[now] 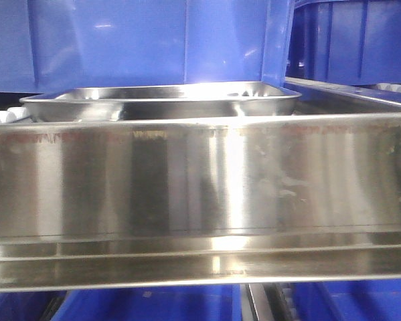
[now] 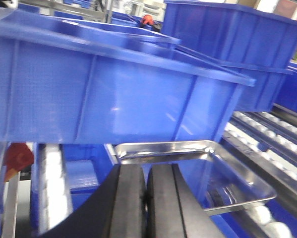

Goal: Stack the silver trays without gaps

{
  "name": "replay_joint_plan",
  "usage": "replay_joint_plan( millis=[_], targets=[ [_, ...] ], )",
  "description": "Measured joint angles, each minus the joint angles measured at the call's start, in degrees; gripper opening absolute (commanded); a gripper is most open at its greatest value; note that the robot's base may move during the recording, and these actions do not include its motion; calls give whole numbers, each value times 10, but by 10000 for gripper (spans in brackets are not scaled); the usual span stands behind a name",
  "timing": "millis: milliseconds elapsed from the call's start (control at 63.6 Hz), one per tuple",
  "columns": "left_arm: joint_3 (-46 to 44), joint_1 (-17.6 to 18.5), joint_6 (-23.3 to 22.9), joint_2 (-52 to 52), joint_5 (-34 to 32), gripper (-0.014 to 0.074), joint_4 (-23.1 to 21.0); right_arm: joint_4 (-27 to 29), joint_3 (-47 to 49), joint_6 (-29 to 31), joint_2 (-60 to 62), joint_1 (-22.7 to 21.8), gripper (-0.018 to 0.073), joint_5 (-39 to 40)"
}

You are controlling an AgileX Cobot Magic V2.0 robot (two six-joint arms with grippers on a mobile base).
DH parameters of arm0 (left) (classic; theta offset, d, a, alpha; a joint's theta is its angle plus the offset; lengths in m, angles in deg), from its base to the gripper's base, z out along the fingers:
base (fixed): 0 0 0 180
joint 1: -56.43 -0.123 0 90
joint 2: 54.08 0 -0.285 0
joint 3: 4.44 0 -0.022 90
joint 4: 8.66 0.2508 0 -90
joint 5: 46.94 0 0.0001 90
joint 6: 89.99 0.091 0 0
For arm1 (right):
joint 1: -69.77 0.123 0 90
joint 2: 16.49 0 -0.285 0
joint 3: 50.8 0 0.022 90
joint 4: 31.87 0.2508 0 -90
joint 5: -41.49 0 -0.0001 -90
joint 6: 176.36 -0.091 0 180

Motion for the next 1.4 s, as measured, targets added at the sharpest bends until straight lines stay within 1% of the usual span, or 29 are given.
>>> replay_joint_plan(
  millis=[189, 330, 378, 440, 551, 614, 802, 897, 975, 991, 1054, 1117, 1211, 1400],
  targets=[
    [-19, 2, 0, 86, 39, -9, 0, -12, 27, -14, -103, 19, -78, -10],
    [-19, 2, -1, 155, 59, -9, -5, -16, 28, -24, -145, 47, -63, -25],
    [-19, 2, -1, 168, 59, -11, -13, -28, 28, -40, -151, 56, -56, -25],
    [-19, 2, -2, 181, 50, -16, -25, -60, 28, -69, -155, 66, -56, -15],
    [-37, 2, -10, 222, 40, -16, -39, -115, 28, -139, -170, 83, -56, 16],
    [-53, 2, -13, 254, 36, -16, -42, -129, 28, -160, -184, 97, -56, 30],
    [-90, 7, -14, 332, 34, -16, -42, -149, 36, -189, -236, 145, -56, 56],
    [-100, 31, -14, 356, 17, -16, -42, -187, 57, -230, -270, 161, -56, 58],
    [-106, 72, -14, 370, -17, -16, -34, -225, 81, -274, -301, 170, -56, 53],
    [-106, 84, -14, 372, -29, -16, -30, -231, 86, -283, -307, 170, -56, 50],
    [-107, 116, -23, 382, -59, -16, -12, -248, 106, -298, -330, 173, -56, 44],
    [-110, 143, -43, 395, -80, -16, 1, -259, 129, -309, -353, 174, -56, 37],
    [-112, 156, -55, 427, -82, -16, 13, -262, 157, -314, -383, 177, -56, 31],
    [-119, 155, -61, 501, -68, -16, 20, -263, 183, -317, -425, 180, -56, 24]
  ],
)
